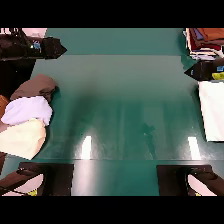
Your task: Fold the shirts.
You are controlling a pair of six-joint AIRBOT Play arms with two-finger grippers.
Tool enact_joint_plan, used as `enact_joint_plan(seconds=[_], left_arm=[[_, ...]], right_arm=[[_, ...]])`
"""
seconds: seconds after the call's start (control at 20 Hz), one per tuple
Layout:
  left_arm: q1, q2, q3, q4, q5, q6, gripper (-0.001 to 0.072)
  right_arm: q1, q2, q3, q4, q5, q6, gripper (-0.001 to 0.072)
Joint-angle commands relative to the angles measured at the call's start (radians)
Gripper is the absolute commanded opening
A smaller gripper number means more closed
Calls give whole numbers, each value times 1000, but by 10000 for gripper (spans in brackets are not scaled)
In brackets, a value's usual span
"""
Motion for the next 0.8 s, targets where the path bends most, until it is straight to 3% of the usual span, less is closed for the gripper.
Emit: enact_joint_plan(seconds=[0.0,0.7,0.75], left_arm=[[1,0,0,0,0,0,29],[1,0,0,42,35,3,31],[1,0,0,118,45,8,179]], right_arm=[[4,0,1,-1,1,1,13],[4,0,1,-2,1,2,14],[4,0,1,-2,1,2,14]])
